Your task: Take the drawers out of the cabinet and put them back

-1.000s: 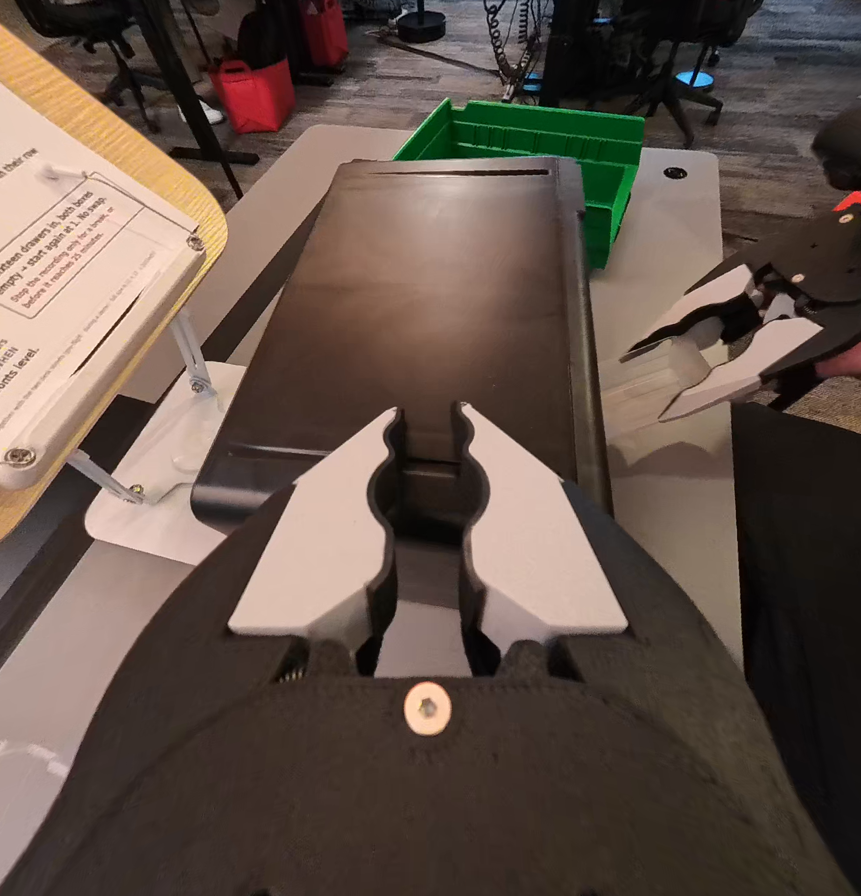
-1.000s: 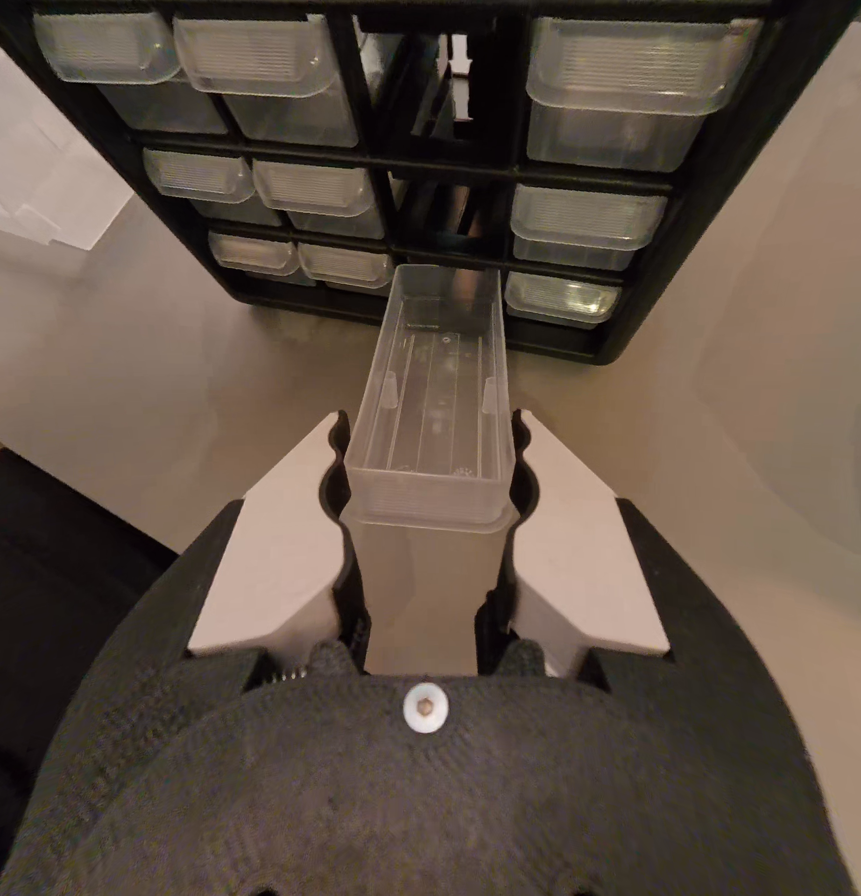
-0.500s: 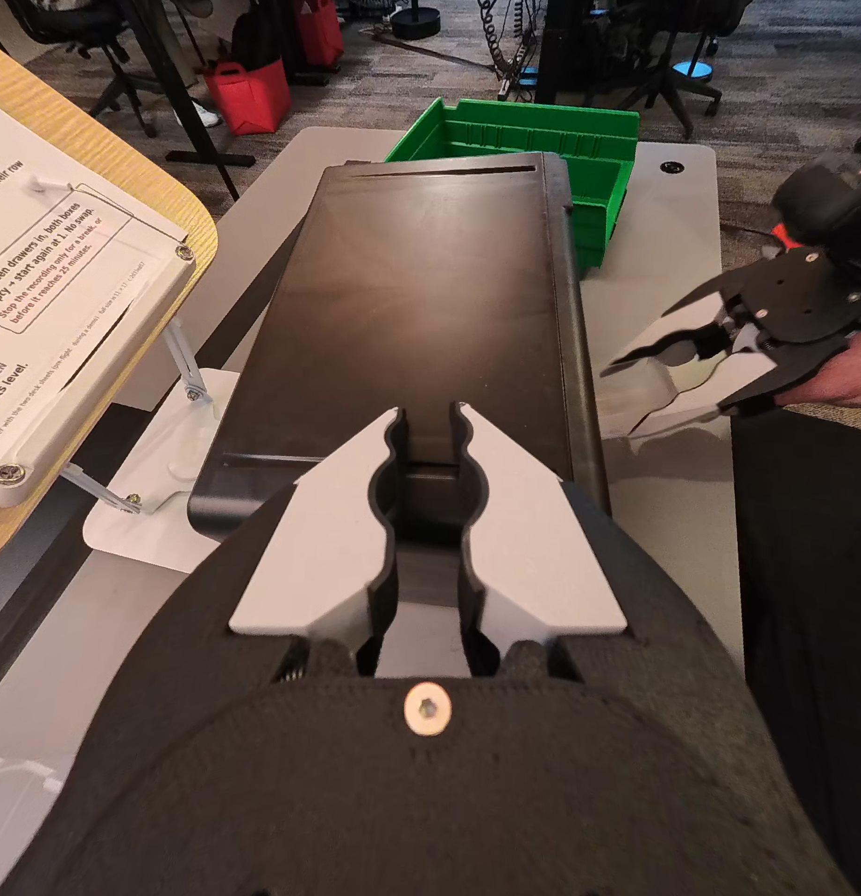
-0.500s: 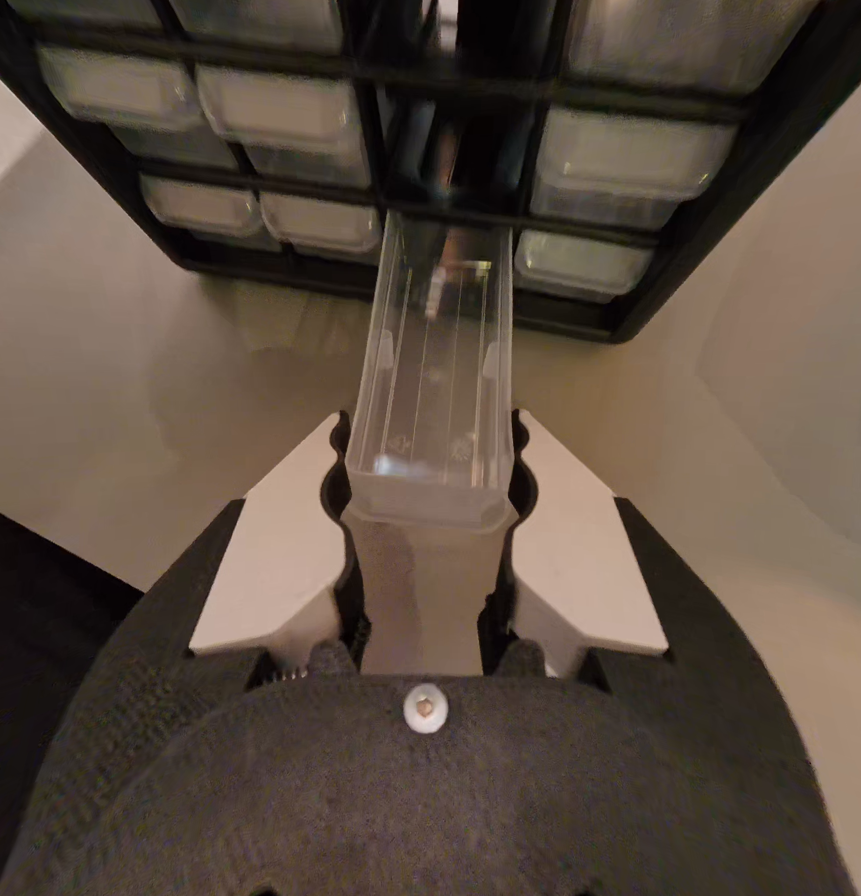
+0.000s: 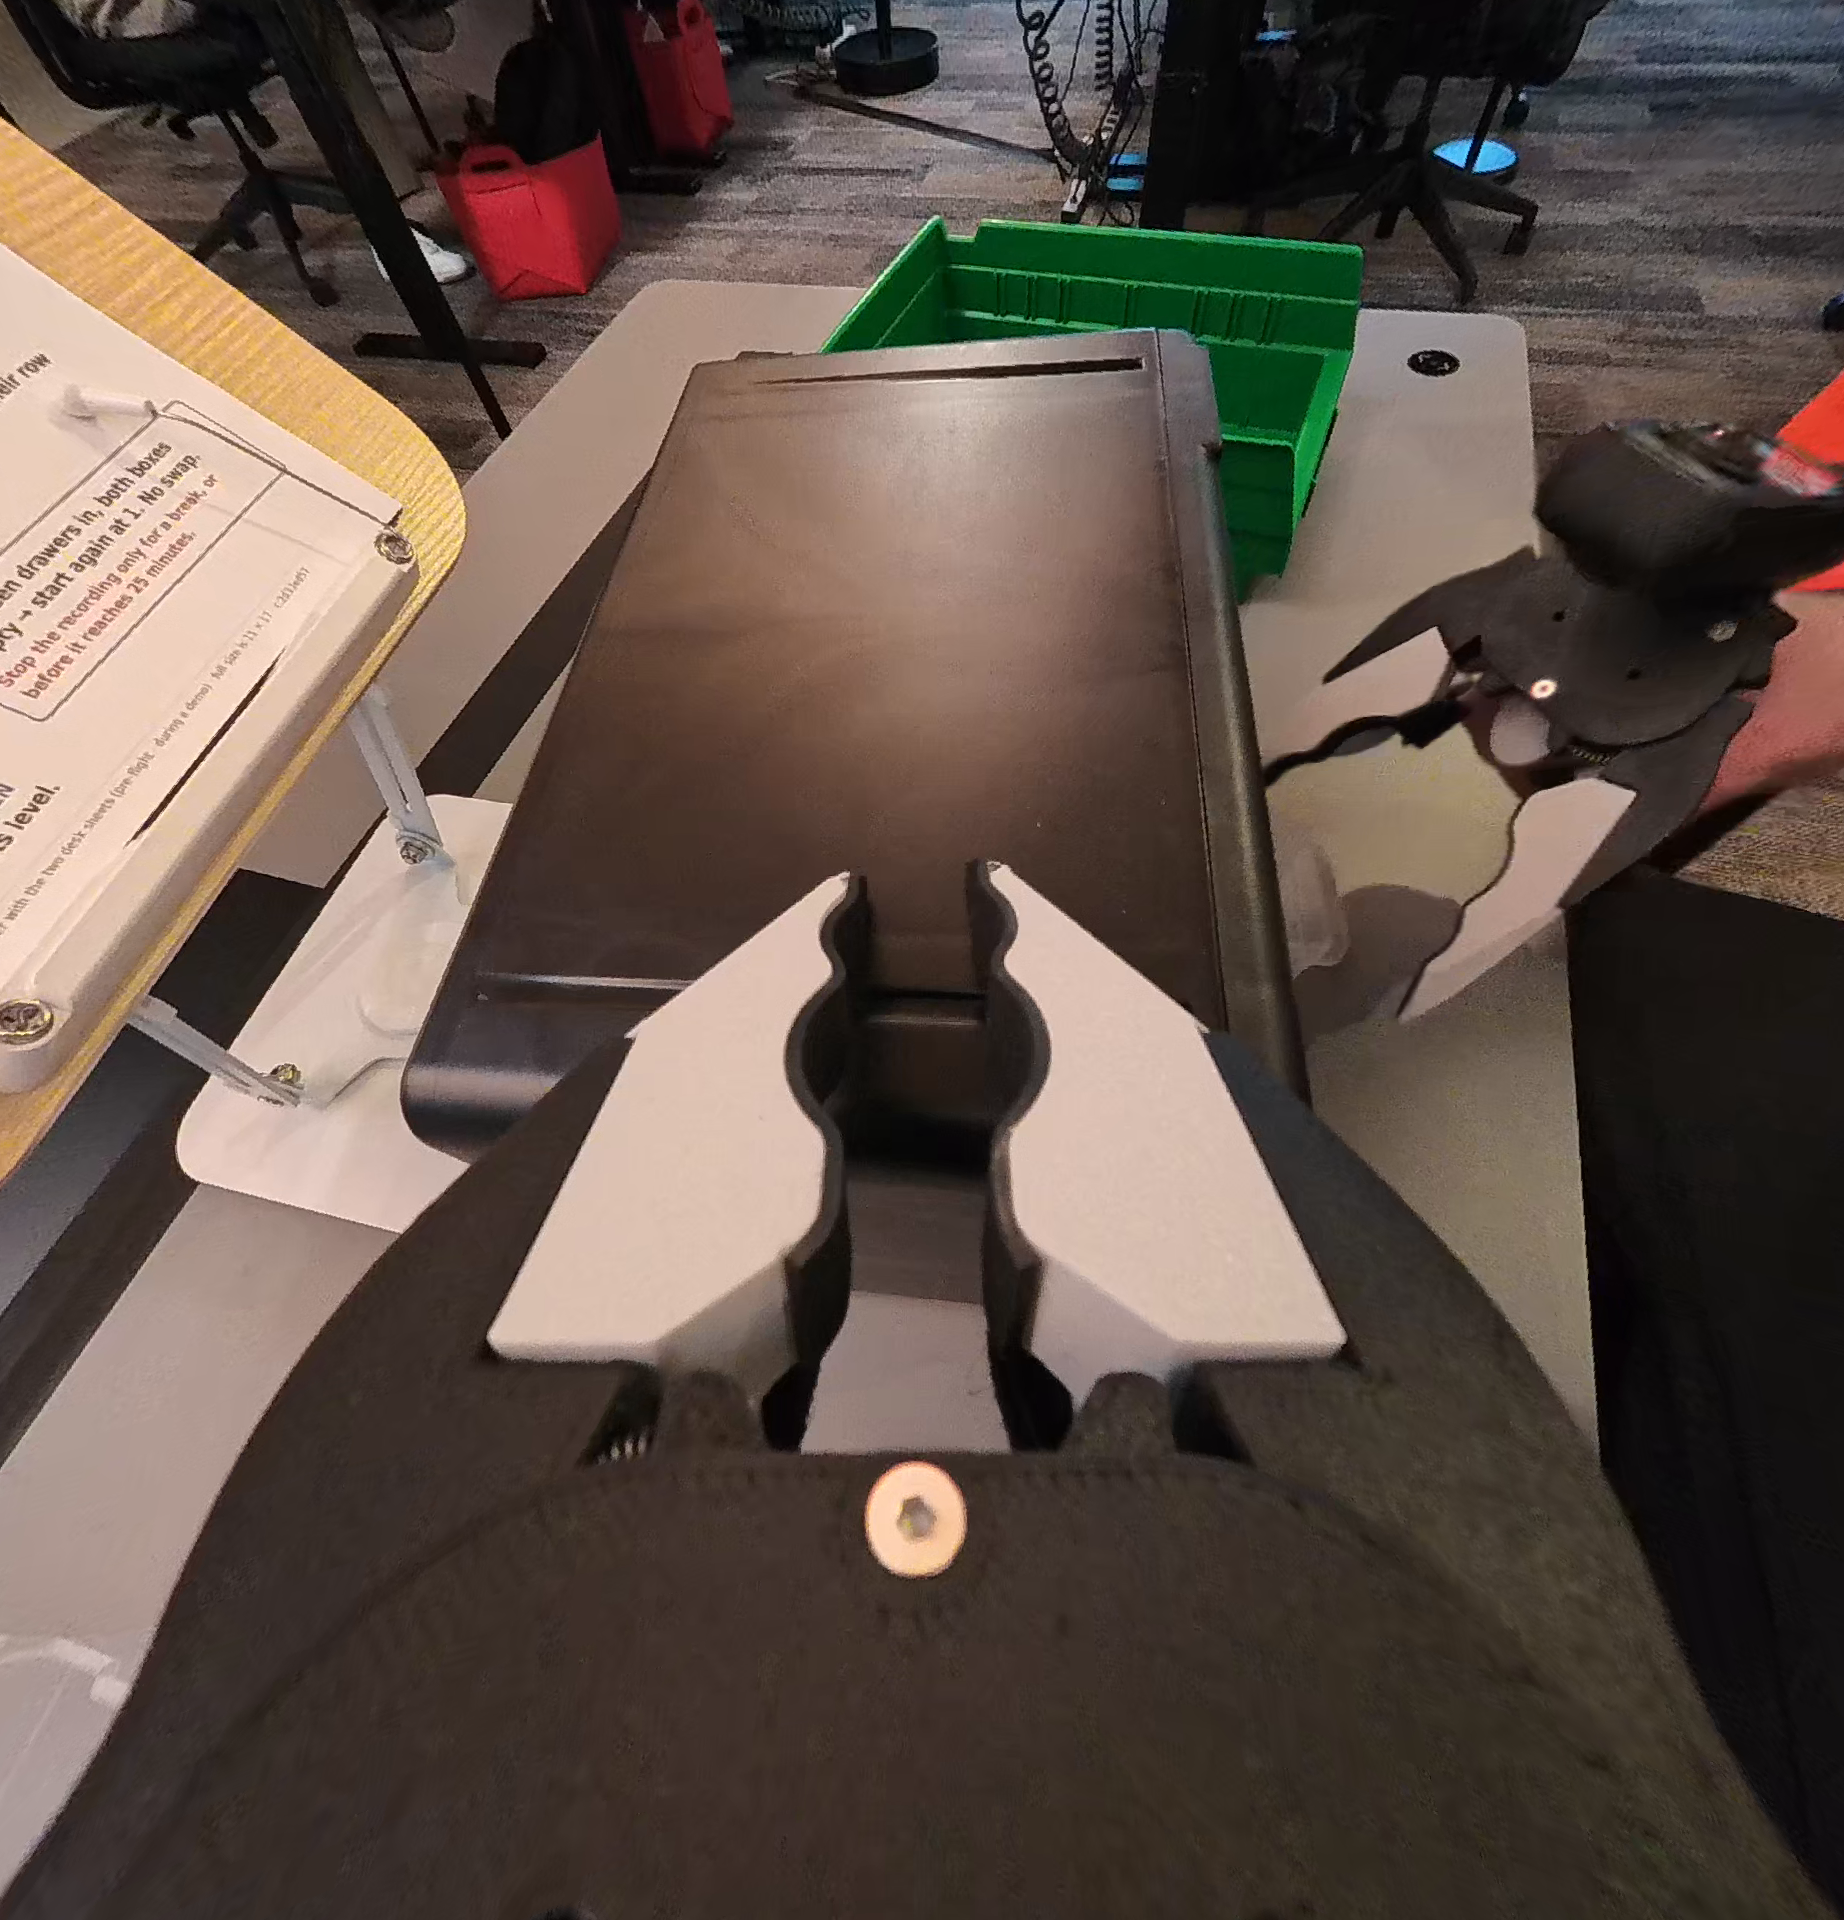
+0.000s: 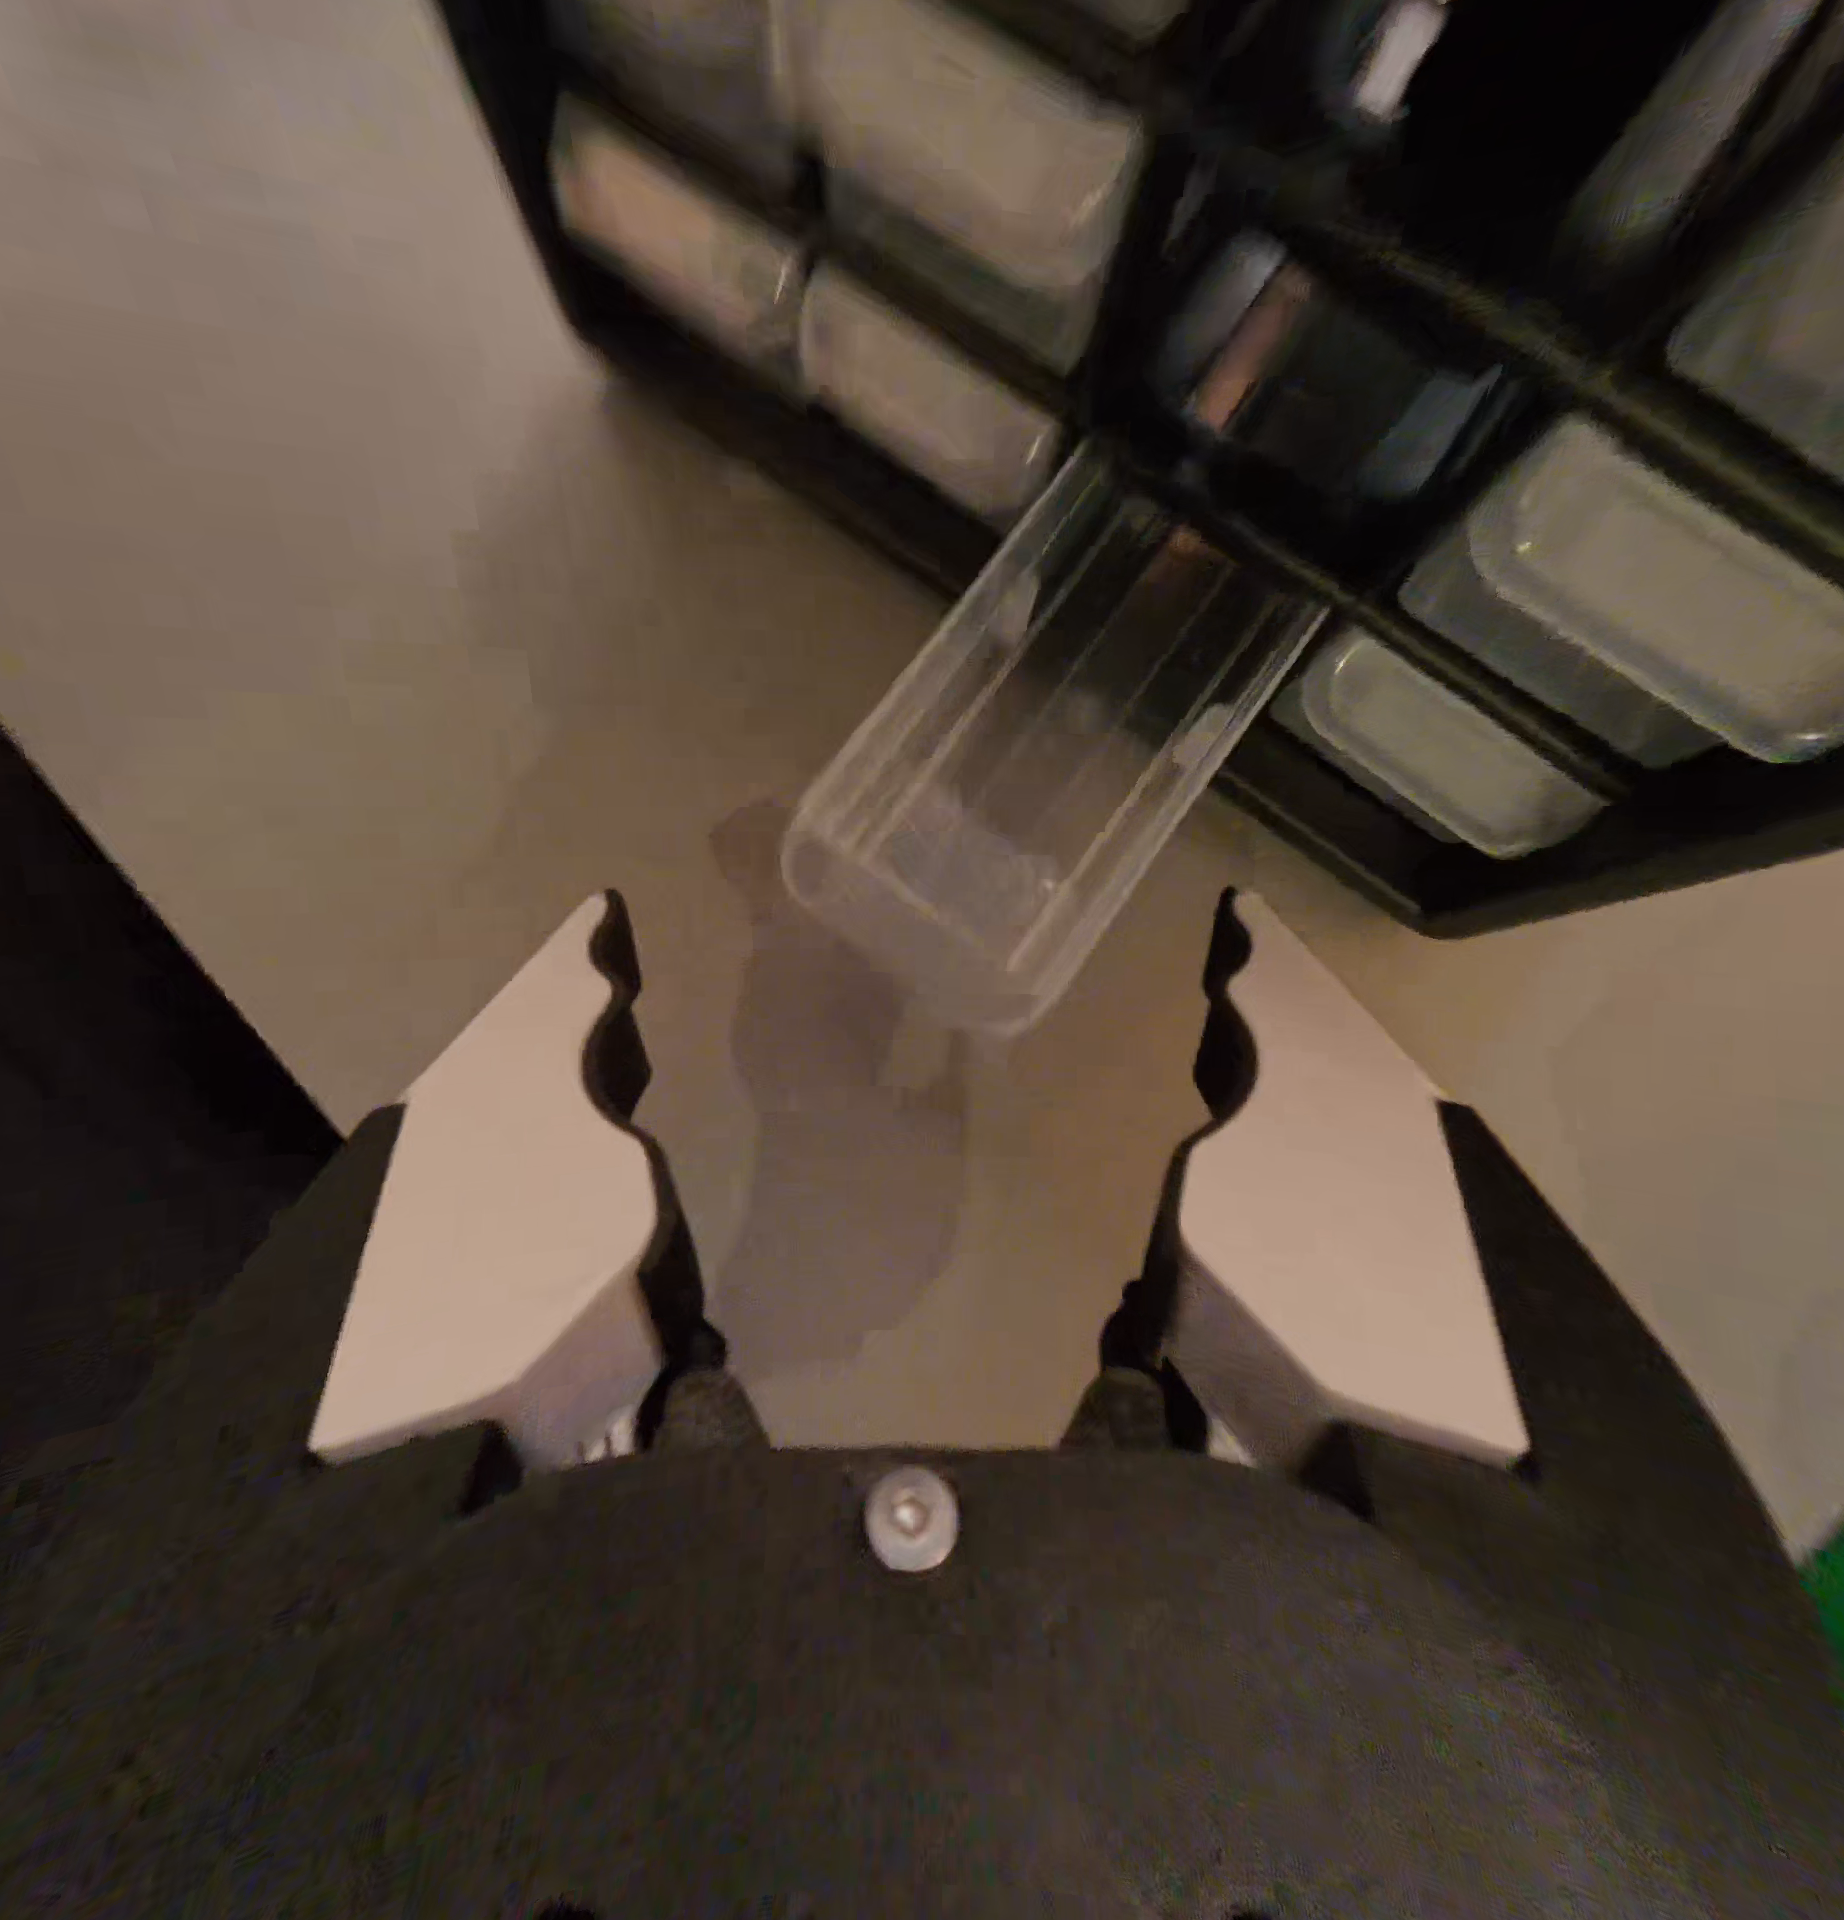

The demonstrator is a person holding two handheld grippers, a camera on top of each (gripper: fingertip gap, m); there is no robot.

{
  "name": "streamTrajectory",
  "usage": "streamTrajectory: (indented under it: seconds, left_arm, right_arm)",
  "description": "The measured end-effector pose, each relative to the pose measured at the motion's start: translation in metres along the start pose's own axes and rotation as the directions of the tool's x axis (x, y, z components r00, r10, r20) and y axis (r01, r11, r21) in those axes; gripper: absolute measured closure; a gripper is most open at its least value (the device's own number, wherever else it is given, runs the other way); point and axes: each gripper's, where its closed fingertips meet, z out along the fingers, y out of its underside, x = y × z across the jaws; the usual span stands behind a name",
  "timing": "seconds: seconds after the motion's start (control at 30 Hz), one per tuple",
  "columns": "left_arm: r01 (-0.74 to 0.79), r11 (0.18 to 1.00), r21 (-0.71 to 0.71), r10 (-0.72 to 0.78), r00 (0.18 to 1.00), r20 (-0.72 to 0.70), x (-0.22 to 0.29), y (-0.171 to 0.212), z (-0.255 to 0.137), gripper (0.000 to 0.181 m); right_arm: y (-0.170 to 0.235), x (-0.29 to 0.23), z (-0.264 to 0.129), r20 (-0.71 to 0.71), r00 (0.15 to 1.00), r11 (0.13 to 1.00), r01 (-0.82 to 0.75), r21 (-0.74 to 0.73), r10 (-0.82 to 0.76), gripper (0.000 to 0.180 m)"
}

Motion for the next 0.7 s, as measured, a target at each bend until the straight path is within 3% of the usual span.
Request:
streamTrajectory:
  seconds: [0.03,0.13,0.2,0.23,0.33,0.57,0.7]
  left_arm:
    - [0.002,1.000,0.001,-0.002,1.000,-0.003,0.000,0.000,0.000,0.162]
    - [0.005,1.000,0.005,-0.005,1.000,-0.009,0.000,0.000,0.000,0.161]
    - [0.004,1.000,0.005,-0.004,1.000,-0.009,0.000,0.000,0.000,0.161]
    - [0.002,1.000,0.005,-0.002,1.000,-0.008,0.000,0.000,0.000,0.161]
    - [-0.003,1.000,0.004,0.003,1.000,-0.007,0.000,0.000,0.000,0.161]
    - [-0.007,1.000,0.004,0.007,1.000,-0.005,0.000,0.000,0.000,0.162]
    - [-0.006,1.000,0.005,0.006,1.000,-0.007,-0.001,0.000,0.001,0.161]
  right_arm:
    - [0.010,0.002,-0.002,0.004,0.998,0.997,0.065,-0.040,-0.065,0.070]
    - [0.026,0.023,-0.002,-0.066,0.989,0.987,0.122,-0.106,-0.130,0.092]
    - [0.011,0.033,-0.005,-0.111,0.991,0.997,0.069,-0.029,-0.072,0.106]
    - [0.006,0.038,-0.005,-0.132,0.990,0.999,0.042,-0.014,-0.043,0.100]
    - [0.009,0.057,0.008,-0.217,0.974,0.997,-0.073,-0.032,0.065,0.106]
    - [0.001,0.092,0.041,-0.296,0.874,0.923,-0.370,0.109,0.385,0.051]
    - [-0.004,0.095,0.052,-0.284,0.839,0.885,-0.435,0.165,0.465,0.048]
